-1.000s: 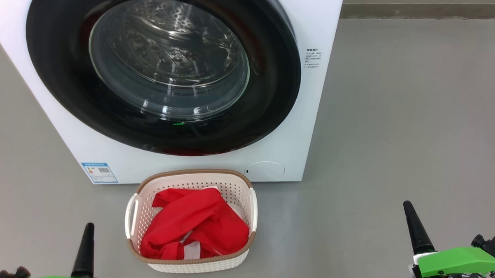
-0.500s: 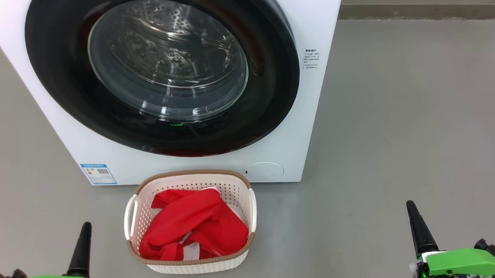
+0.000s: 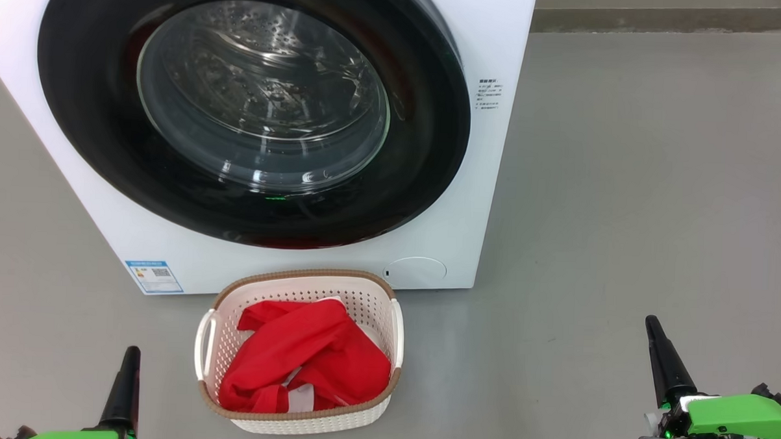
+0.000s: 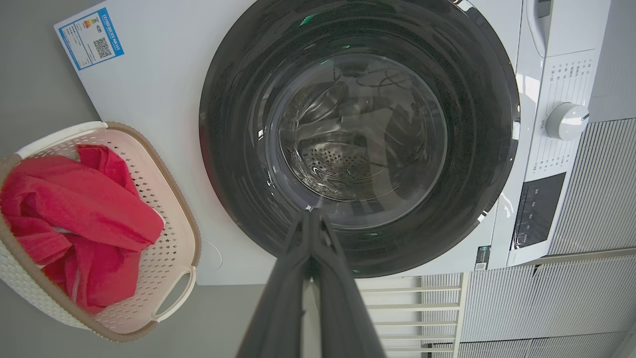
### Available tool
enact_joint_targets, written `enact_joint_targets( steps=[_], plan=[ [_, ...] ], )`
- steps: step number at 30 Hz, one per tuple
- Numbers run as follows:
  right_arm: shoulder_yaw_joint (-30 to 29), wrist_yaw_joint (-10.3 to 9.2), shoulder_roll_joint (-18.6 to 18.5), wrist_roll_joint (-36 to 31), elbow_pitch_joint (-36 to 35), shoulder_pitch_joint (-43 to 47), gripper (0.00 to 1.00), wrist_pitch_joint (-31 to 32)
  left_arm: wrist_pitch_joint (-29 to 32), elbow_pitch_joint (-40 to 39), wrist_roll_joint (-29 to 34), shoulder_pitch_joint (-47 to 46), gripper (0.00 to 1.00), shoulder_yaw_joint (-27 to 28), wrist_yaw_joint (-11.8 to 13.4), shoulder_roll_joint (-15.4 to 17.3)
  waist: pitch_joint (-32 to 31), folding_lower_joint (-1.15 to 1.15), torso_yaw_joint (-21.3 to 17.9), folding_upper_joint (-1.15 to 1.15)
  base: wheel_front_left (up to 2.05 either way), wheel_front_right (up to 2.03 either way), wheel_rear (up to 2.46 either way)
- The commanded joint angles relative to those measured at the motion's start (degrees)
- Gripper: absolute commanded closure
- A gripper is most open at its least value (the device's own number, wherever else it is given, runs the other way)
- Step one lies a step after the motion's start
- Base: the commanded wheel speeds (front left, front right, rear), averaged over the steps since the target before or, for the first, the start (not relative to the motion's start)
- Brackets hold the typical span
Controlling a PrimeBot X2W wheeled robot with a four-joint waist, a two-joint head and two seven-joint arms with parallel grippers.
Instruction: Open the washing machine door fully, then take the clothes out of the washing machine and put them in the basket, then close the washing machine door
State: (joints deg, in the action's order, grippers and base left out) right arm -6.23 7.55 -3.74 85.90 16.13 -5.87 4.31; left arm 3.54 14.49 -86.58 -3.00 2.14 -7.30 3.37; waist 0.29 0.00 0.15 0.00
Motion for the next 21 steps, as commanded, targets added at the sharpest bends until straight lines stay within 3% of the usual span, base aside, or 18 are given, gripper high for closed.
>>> enact_joint_targets(
  steps=[1,10,21],
  plan=[
    [0.8,-0.06,0.1,1.5,-1.8,-0.4,1.0,0.6,0.5,-1.0,-1.7,-2.6,1.0,2.2,-0.2,0.6,0.0,0.0,0.0,0.0,0.0,0.0,0.0],
    [-0.3,-0.06,0.8,6.2,-2.1,-0.3,1.0,2.1,2.0,-0.5,-6.5,-3.1,1.0,3.2,-0.2,0.3,-0.1,0.0,-0.2,0.0,0.0,0.0,0.0],
    [-0.3,-0.06,0.8,6.3,-2.1,-0.3,1.0,2.2,2.2,-0.5,-6.4,-3.1,1.0,3.4,-0.2,0.2,-0.1,0.0,-0.2,0.0,0.0,0.0,0.0]
  ],
)
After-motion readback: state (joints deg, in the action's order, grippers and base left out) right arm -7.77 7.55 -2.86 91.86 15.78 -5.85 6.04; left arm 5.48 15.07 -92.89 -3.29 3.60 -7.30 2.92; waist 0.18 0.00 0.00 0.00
